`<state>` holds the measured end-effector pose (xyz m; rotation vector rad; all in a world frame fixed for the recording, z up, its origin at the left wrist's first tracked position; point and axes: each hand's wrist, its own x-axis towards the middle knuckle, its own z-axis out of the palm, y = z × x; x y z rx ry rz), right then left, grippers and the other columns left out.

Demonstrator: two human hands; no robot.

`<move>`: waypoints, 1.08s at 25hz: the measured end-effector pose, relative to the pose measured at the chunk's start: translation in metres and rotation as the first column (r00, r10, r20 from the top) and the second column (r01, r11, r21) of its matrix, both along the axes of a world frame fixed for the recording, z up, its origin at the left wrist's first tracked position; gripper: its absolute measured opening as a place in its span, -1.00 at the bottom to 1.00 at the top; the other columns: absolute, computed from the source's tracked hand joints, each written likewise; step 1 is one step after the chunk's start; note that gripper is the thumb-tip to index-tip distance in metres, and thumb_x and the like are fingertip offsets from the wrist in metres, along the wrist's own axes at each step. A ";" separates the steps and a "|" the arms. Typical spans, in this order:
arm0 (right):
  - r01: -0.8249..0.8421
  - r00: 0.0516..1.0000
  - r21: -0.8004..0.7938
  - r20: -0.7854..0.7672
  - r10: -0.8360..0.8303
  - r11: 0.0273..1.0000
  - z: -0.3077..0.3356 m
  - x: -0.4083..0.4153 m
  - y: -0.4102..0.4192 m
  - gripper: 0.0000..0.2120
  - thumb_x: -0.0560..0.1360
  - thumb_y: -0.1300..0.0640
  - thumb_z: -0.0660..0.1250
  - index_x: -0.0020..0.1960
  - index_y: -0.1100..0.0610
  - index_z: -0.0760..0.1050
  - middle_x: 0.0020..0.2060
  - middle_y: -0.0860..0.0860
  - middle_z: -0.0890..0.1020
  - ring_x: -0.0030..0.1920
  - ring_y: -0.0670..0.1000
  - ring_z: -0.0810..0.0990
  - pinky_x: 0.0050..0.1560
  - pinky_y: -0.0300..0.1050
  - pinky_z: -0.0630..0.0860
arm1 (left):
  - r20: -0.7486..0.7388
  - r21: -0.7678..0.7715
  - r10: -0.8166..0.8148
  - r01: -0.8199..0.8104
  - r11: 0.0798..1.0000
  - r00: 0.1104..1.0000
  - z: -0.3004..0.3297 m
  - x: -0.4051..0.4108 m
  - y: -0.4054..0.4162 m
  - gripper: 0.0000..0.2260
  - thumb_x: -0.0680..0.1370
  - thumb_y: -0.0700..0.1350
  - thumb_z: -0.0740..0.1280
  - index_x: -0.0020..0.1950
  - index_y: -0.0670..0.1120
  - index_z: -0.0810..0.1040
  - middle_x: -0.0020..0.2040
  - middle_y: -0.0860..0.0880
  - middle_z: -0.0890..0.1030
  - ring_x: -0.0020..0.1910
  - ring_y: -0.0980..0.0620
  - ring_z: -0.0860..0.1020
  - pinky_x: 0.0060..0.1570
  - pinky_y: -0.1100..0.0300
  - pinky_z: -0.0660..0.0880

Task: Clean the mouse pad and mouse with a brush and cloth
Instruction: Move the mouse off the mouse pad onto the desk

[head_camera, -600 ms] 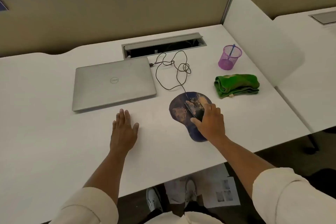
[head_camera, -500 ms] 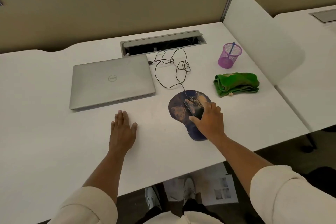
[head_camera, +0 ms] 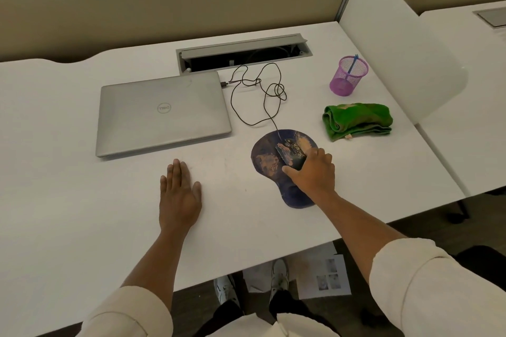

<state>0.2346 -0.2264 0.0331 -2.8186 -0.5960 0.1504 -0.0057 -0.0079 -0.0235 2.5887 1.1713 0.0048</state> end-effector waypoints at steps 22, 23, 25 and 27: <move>0.016 0.999 0.092 0.050 -0.020 0.996 0.016 -0.037 0.051 -0.32 0.31 -0.35 0.38 0.15 0.19 0.50 0.04 0.09 0.60 0.07 0.12 0.55 0.05 0.03 0.55 | 0.042 -0.016 -0.006 0.006 1.000 0.999 0.001 -0.004 0.001 -0.41 0.71 -0.01 0.04 0.66 -0.21 -0.09 0.68 -0.13 -0.09 0.66 -0.05 -0.13 0.62 0.03 -0.19; 0.013 0.999 0.094 0.050 -0.017 0.996 0.017 -0.043 0.057 -0.33 0.31 -0.34 0.38 0.14 0.19 0.50 0.02 0.09 0.60 0.05 0.12 0.55 0.01 0.02 0.55 | 0.047 -0.020 -0.005 0.006 1.000 0.999 0.001 -0.006 0.002 -0.41 0.71 -0.01 0.04 0.66 -0.21 -0.09 0.68 -0.13 -0.09 0.66 -0.05 -0.13 0.62 0.02 -0.19; -0.013 0.999 0.093 0.050 0.008 0.996 0.018 -0.054 0.069 -0.34 0.30 -0.33 0.37 0.12 0.19 0.49 0.00 0.09 0.59 0.03 0.12 0.55 0.00 0.01 0.55 | 0.045 -0.021 0.001 0.000 1.000 0.999 0.000 -0.011 0.002 -0.41 0.71 -0.01 0.03 0.66 -0.20 -0.10 0.68 -0.13 -0.09 0.66 -0.05 -0.13 0.62 0.02 -0.19; -0.040 0.998 0.087 0.052 0.036 0.995 0.019 -0.065 0.082 -0.35 0.30 -0.33 0.35 0.11 0.20 0.50 -0.01 0.09 0.59 0.02 0.11 0.54 0.01 0.02 0.57 | 0.033 -0.018 0.002 -0.002 1.000 0.999 0.000 -0.017 0.003 -0.41 0.71 0.00 0.02 0.66 -0.20 -0.12 0.68 -0.12 -0.11 0.66 -0.04 -0.14 0.62 0.02 -0.20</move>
